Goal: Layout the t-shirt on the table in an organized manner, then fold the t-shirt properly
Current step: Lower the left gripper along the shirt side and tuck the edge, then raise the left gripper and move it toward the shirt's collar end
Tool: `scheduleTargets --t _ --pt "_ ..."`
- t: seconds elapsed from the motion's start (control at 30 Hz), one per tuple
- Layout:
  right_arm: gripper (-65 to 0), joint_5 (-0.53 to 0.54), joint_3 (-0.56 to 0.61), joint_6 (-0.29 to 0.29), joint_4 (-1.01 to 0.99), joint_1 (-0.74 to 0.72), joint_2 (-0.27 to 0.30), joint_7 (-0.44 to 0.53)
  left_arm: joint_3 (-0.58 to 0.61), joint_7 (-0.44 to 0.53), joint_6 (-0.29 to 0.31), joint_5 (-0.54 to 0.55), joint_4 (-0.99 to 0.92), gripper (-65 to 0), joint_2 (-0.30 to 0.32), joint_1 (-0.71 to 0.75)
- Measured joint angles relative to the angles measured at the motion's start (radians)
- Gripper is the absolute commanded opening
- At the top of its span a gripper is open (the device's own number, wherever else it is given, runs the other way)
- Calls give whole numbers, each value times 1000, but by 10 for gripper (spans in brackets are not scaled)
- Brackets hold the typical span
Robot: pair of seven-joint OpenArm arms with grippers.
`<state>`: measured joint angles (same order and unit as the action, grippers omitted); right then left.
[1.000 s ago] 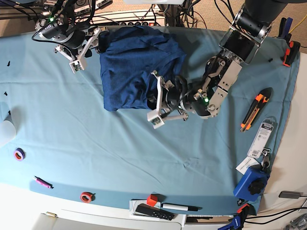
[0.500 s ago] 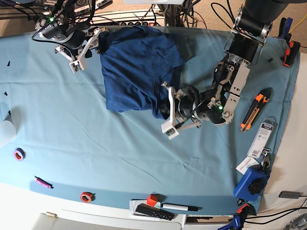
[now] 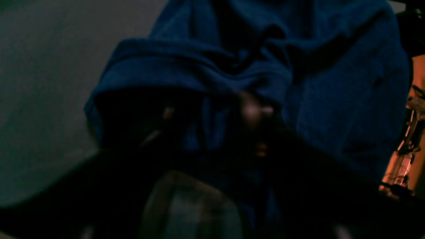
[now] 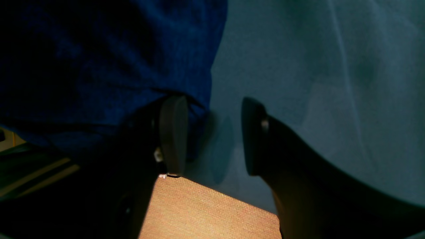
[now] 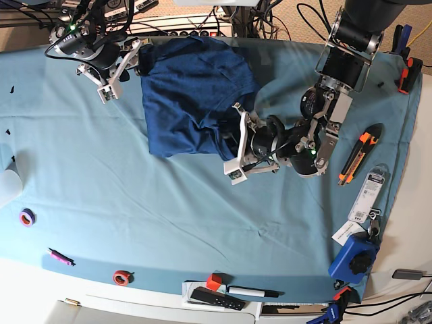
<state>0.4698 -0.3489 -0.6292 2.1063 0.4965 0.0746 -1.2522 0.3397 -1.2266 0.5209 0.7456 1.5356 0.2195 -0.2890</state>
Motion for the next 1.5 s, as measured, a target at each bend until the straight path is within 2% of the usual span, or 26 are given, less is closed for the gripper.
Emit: scheduleTargets --t 0.17,0.33,0.4,0.47,0.6,0.67,0.77,0.87,1.0,1.17,1.27,1.37,1.5 --pt "-388 0 0 0 0 0 0 0 0 1 0 9 27 -367 10 0" --pt "-388 0 0 0 0 0 0 0 0 4 0 59 122 -386 79 0" --pt "-388 0 0 0 0 0 0 0 0 2 26 92 162 -480 101 0" --pt "-388 0 0 0 0 0 0 8 0 -7 82 182 201 -647 114 2" --pt "-388 0 0 0 0 0 0 8 0 -28 171 312 259 -650 110 66" --pt "-388 0 0 0 0 0 0 8 1 -15 173 314 267 -650 102 120" --pt "-388 9 0 0 0 0 0 8 -1 10 172 263 265 -650 97 178" --pt "-388 96 -1 1 29 3 0 5 0 80 173 177 265 -650 94 230" --pt "-388 150 -3 0 143 1 0 17 0 102 172 102 264 -650 94 269" --pt "-388 159 -3 0 236 2 0 102 -1 106 165 74 265 -650 94 319" --pt "-388 148 -3 0 236 0 0 105 -1 108 165 13 265 -650 94 360" --pt "-388 79 -3 11 236 -17 0 111 -1 109 165 -58 265 -650 94 406" --pt "-388 -2 -3 46 235 -17 0 129 -1 111 127 -53 265 -650 97 428"
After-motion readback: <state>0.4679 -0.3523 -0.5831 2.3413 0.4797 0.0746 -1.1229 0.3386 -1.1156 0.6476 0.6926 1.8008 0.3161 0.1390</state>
